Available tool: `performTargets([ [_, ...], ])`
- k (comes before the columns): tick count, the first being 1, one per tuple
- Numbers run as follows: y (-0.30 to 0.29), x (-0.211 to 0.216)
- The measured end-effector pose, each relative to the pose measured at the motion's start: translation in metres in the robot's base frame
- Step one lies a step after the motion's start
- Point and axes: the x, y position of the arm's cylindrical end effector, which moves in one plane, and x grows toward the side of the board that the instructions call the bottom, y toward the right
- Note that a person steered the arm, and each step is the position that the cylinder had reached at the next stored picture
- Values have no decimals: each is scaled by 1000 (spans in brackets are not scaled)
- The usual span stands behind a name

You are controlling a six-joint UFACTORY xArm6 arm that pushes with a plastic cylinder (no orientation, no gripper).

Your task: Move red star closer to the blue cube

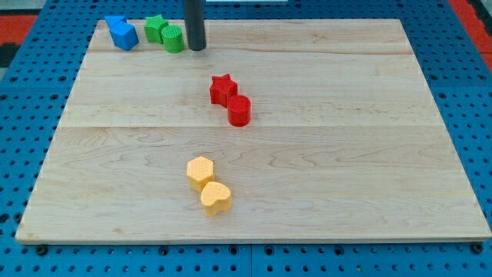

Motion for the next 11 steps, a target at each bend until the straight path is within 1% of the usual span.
performTargets([
  [1,-1,-6],
  [3,164,61],
  [4,145,124],
  [5,76,114],
  [6,-20,90],
  [7,14,106],
  [8,-28,128],
  [9,-55,118],
  [10,-51,88],
  [11,-77,55],
])
